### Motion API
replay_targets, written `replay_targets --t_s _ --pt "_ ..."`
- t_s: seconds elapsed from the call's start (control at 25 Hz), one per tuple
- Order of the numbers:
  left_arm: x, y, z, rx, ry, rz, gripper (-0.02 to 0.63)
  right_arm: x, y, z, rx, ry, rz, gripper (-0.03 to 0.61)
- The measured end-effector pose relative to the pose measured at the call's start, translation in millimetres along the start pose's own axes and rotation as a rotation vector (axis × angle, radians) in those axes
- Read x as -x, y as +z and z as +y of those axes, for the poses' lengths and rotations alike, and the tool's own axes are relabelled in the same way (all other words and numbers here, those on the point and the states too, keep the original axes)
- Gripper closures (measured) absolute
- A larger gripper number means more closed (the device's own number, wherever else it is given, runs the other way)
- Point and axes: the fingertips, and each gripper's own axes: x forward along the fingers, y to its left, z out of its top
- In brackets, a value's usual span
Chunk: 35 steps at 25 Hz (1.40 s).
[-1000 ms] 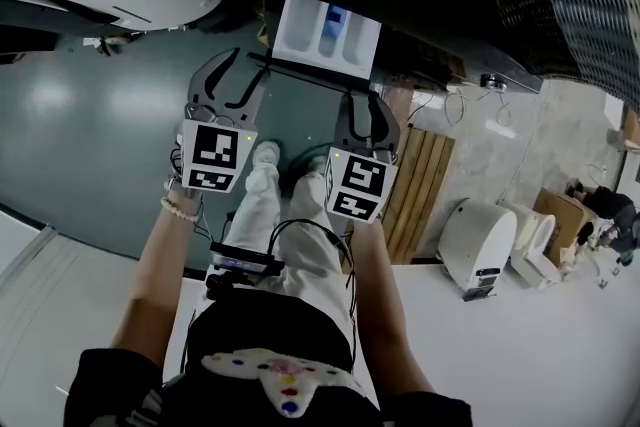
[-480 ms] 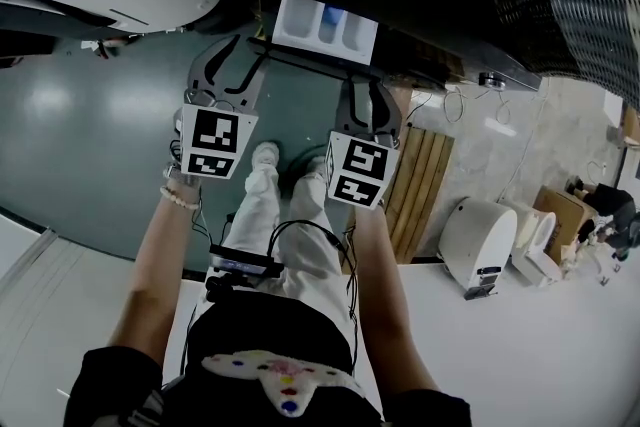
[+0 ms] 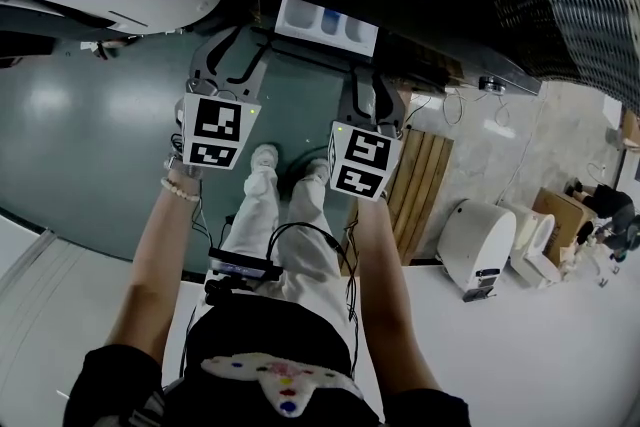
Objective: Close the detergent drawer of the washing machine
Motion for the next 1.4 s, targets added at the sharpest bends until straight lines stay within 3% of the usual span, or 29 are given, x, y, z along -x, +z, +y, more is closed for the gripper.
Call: replay_targets --t_s 1.4 --pt "-43.7 23.9 23.0 -0.022 0.028 -0.024 0.428 -42.7 29.7 -16.6 -0.031 -0.060 0.020 0.436"
